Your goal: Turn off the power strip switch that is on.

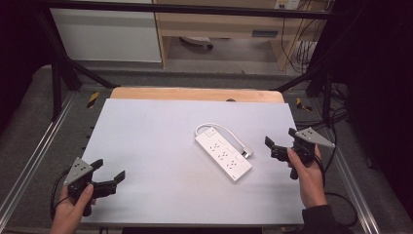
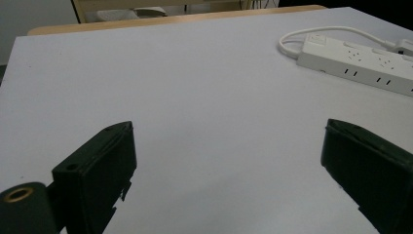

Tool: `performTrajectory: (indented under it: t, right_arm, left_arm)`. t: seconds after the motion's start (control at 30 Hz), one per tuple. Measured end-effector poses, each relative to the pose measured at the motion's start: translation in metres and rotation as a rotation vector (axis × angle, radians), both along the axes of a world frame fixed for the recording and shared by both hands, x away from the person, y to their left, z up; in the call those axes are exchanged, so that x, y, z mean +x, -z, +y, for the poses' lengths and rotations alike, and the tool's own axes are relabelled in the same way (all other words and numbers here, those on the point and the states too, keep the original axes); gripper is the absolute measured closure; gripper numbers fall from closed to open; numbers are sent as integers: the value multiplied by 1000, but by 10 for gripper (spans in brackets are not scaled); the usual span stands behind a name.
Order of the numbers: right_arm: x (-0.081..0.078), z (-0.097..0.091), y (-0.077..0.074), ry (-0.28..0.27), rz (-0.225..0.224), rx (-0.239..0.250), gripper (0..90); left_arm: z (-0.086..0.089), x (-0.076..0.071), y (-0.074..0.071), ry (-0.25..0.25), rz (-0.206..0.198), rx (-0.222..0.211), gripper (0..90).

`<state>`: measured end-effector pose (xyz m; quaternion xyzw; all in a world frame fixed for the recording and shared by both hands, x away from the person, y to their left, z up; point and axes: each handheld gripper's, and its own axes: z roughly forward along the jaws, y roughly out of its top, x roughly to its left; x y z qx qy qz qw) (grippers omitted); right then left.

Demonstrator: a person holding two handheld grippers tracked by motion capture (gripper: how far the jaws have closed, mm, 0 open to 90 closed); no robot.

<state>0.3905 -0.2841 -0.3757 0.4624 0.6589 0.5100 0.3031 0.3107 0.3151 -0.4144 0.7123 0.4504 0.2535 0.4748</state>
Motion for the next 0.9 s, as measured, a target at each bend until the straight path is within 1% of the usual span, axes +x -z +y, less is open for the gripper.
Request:
performTrajectory:
  t: [0.07, 0.23, 0.33, 0.47, 0.6, 0.9]
  right_arm:
    - [-2, -2, 4, 2, 3, -8, 21]
    - [-8, -6, 13, 8, 18, -3, 23]
    - [-10, -8, 18, 5, 29, -11, 25]
    - [-14, -10, 27, 10, 48, -6, 25]
    - [-17, -12, 36, 13, 66, -12, 26]
    - [-20, -8, 55, -8, 120, -28, 28]
  left_arm:
    - [0, 0, 0, 0, 0, 0, 59]
    - [0, 0, 0, -1, -3, 1, 59]
    - [0, 0, 0, 0, -3, 1, 59]
    - [0, 0, 0, 0, -3, 0, 59]
    - [0, 0, 0, -1, -3, 0, 59]
    - [0, 0, 0, 5, -4, 0, 60]
